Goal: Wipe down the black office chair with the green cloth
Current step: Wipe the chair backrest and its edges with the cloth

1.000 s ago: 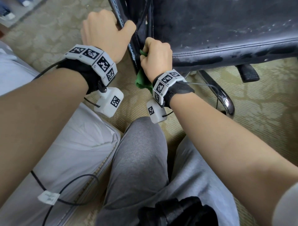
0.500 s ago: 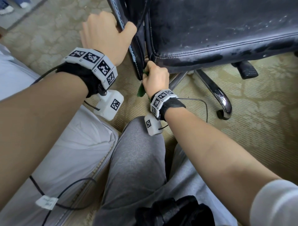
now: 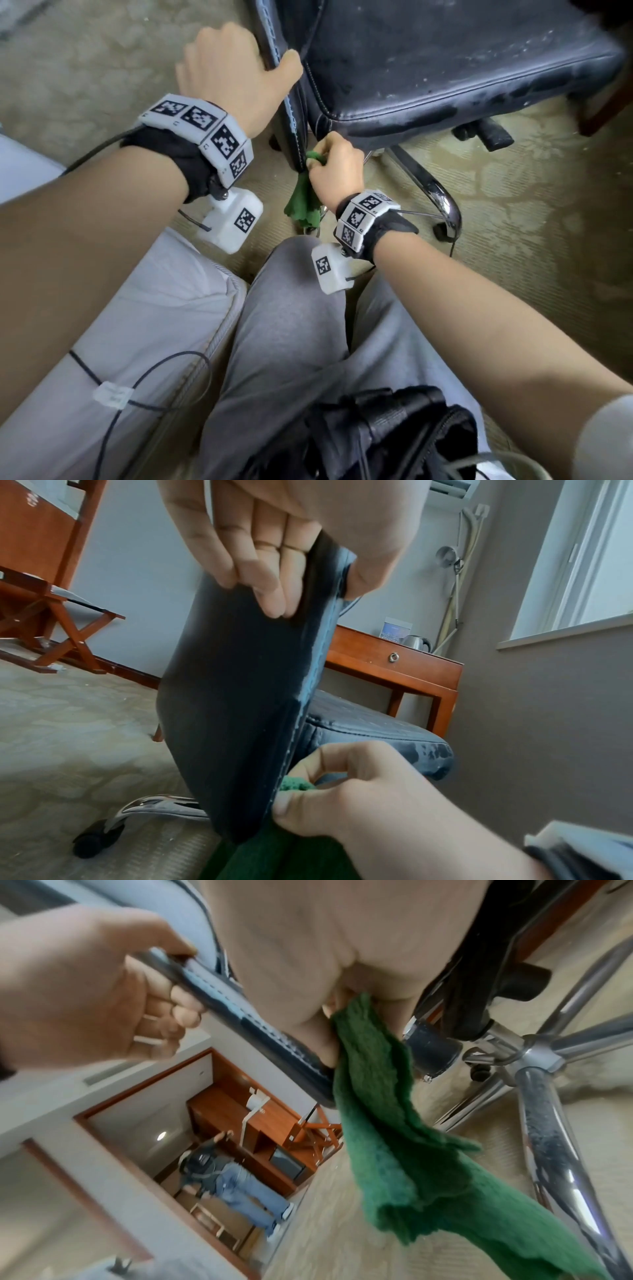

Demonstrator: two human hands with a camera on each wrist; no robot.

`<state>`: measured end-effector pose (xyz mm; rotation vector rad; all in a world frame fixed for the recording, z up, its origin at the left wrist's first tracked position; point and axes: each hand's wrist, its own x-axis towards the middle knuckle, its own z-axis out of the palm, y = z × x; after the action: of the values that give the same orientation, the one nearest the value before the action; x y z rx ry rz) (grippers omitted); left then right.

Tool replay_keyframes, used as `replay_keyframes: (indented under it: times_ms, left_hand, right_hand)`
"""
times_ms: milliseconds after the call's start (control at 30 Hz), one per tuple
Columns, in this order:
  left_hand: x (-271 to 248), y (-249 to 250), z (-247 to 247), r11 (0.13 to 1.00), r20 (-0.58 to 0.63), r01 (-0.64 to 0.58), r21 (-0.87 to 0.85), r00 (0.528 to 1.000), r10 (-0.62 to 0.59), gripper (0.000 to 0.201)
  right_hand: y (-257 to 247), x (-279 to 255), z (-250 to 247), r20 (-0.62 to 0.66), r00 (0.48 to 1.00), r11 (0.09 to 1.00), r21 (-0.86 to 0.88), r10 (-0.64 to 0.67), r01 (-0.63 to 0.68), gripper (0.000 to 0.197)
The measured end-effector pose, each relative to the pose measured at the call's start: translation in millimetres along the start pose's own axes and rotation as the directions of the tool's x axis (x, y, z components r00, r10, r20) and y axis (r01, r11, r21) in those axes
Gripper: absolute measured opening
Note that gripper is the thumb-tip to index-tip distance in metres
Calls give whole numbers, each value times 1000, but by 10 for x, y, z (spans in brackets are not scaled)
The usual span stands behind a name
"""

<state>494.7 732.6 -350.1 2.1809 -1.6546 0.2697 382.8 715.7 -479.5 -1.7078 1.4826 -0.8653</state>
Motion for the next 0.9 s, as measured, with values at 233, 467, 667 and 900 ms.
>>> replay_keyframes:
  times_ms: [233, 467, 667, 900]
  left_hand:
    - [-39, 181, -34, 998, 43, -56, -19, 997, 57, 58]
    - [-71, 344, -168, 993, 128, -117, -29, 985, 120, 51]
    - [-83, 393, -249, 987, 165, -159, 7, 974, 156, 52]
    - [-120, 536, -285, 981, 217, -194, -21, 957, 194, 57]
  right_hand:
    - [-31, -63, -265, -71, 952, 949, 130, 297, -286, 10]
    - [-39, -213, -387, 1, 914, 825, 432, 405, -365, 13]
    - [-48, -374, -341, -100, 922, 853, 427, 373, -299, 18]
    - [49, -486, -471, -235, 912, 894, 384, 337, -231, 20]
